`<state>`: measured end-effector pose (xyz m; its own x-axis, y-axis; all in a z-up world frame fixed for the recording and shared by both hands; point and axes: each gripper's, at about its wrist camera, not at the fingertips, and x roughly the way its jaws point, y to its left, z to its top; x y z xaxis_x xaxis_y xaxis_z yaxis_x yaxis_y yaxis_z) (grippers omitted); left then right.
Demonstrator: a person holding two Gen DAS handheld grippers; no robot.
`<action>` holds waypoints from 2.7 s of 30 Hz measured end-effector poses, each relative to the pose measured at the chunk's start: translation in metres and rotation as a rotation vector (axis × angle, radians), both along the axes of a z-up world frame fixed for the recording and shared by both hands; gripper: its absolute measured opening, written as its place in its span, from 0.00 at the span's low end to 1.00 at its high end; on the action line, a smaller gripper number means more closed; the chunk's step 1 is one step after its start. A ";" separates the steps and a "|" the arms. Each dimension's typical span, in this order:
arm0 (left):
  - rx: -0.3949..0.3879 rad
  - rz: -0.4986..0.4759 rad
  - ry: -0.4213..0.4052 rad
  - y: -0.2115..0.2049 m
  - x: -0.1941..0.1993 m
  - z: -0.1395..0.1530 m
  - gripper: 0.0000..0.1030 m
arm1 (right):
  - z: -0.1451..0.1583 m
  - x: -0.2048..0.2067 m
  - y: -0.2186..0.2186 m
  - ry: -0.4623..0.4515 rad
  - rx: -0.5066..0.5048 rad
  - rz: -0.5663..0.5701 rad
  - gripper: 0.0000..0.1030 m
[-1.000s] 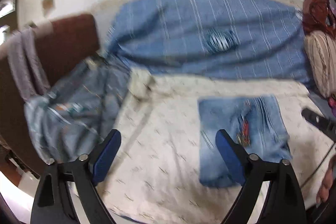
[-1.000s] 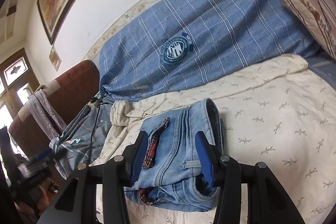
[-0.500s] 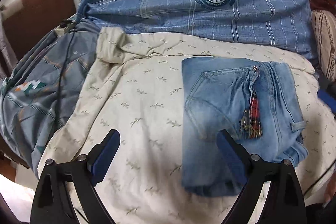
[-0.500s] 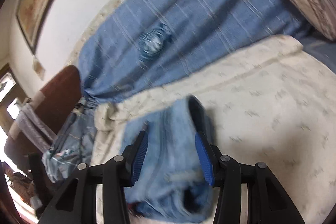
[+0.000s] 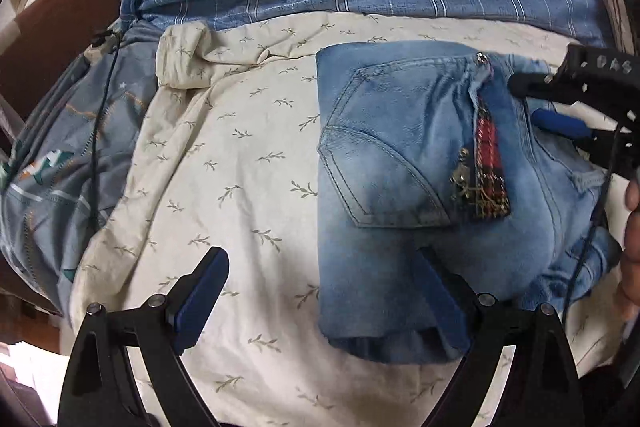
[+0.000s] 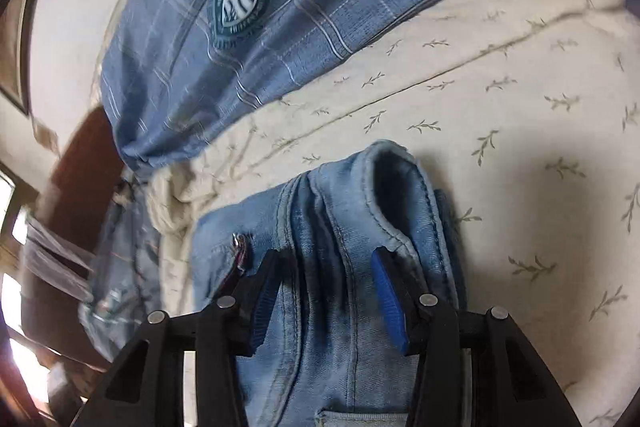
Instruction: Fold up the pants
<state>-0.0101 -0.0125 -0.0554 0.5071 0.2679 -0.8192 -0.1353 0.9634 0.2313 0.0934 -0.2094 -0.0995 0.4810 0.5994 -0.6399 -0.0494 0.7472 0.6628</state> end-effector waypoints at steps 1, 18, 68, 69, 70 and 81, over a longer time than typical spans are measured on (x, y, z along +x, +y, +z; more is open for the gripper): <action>0.008 -0.006 0.001 -0.001 -0.003 0.003 0.91 | 0.001 -0.003 -0.005 0.005 0.017 -0.005 0.49; -0.041 0.040 -0.055 0.016 -0.026 0.032 0.91 | 0.020 -0.073 -0.104 -0.063 -0.012 -0.063 0.54; -0.426 -0.170 -0.202 0.044 0.010 0.000 0.91 | 0.005 -0.055 -0.066 0.027 0.032 0.047 0.63; -0.432 -0.178 -0.193 0.043 0.011 -0.001 0.91 | 0.004 -0.053 -0.064 0.031 0.034 0.049 0.63; -0.442 -0.188 -0.178 0.043 0.013 -0.002 0.91 | 0.004 -0.052 -0.061 0.034 0.036 0.053 0.63; -0.526 -0.237 -0.140 0.046 0.016 -0.003 0.91 | 0.005 -0.047 -0.048 0.025 0.032 0.059 0.63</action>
<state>0.0062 0.0331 -0.0582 0.6161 -0.2899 -0.7324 0.1025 0.9514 -0.2904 0.0460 -0.2575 -0.0944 0.4283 0.6461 -0.6318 -0.0753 0.7223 0.6875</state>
